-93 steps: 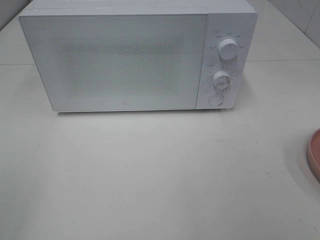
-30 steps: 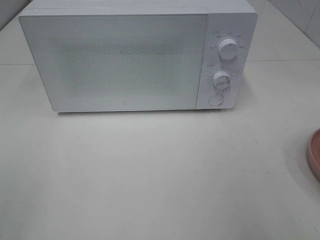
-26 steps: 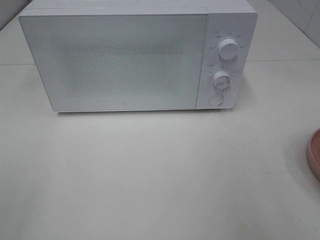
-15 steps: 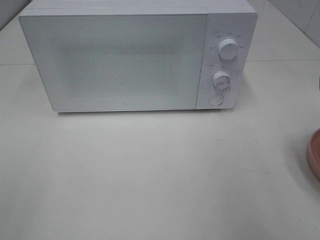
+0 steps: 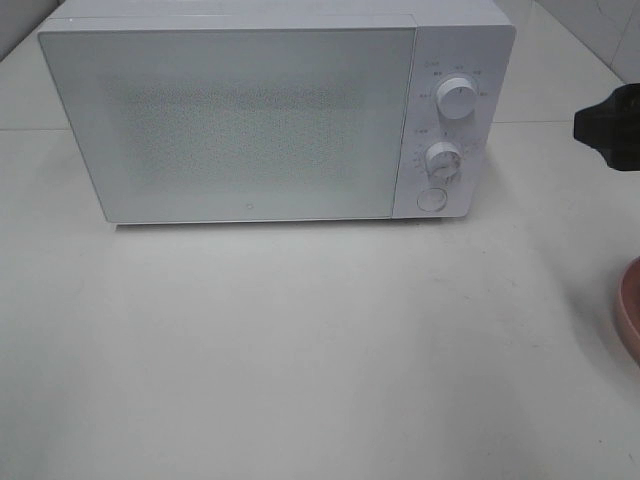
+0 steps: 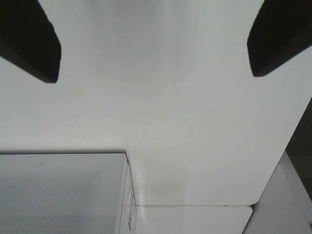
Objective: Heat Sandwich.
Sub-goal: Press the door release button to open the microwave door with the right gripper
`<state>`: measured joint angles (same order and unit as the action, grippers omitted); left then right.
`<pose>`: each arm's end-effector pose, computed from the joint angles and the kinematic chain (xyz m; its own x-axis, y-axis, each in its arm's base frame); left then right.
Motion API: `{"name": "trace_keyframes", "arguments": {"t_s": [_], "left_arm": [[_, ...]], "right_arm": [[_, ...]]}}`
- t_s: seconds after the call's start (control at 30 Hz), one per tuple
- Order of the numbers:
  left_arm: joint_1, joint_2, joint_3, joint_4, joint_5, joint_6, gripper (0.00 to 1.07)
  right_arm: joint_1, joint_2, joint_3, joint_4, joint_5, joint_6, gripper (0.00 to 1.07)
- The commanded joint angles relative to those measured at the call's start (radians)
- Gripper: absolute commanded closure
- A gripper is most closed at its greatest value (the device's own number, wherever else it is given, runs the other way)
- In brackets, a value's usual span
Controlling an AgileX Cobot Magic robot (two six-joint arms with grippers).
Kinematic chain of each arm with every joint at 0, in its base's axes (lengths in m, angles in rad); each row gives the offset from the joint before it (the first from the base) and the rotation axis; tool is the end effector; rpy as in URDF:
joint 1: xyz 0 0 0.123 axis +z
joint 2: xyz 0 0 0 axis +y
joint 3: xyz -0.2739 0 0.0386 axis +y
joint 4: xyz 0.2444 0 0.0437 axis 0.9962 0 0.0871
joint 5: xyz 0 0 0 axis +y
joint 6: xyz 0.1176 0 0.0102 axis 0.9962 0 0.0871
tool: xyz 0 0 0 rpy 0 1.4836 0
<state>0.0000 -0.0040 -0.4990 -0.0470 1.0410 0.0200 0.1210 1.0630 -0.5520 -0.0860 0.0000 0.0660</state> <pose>0.0252 -0.0048 0.2652 -0.4354 -0.0038 -0.9002 0.0349 0.9992 -0.0210 0.2409 0.0293 0.2511 -0.4057 -0.0695 -0.9113 -0.1288 0.9915 -0.0182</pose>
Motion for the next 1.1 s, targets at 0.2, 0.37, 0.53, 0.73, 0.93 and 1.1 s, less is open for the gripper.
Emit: {"name": "trace_keyframes", "arguments": {"t_s": [0.2, 0.37, 0.53, 0.73, 0.93, 1.1], "left_arm": [[-0.004, -0.027, 0.003, -0.001, -0.006, 0.0, 0.09], [-0.004, -0.027, 0.003, -0.001, -0.006, 0.0, 0.09], [-0.004, -0.027, 0.003, -0.001, -0.006, 0.0, 0.09], [-0.004, -0.027, 0.003, -0.001, -0.006, 0.0, 0.09], [-0.004, -0.027, 0.003, -0.001, -0.006, 0.0, 0.09], [-0.004, -0.027, 0.003, -0.001, -0.006, 0.0, 0.09]], "right_arm": [[-0.003, 0.086, 0.116, 0.008, -0.407, -0.02, 0.31], [-0.001, 0.156, 0.184, 0.132, -0.627, -0.094, 0.31], [0.116, 0.259, 0.251, 0.348, -0.858, -0.229, 0.31], [0.23, 0.347, 0.286, 0.492, -1.012, -0.254, 0.31], [0.348, 0.441, 0.307, 0.62, -1.183, -0.247, 0.31], [0.42, 0.529, 0.307, 0.666, -1.28, -0.248, 0.31]]}}
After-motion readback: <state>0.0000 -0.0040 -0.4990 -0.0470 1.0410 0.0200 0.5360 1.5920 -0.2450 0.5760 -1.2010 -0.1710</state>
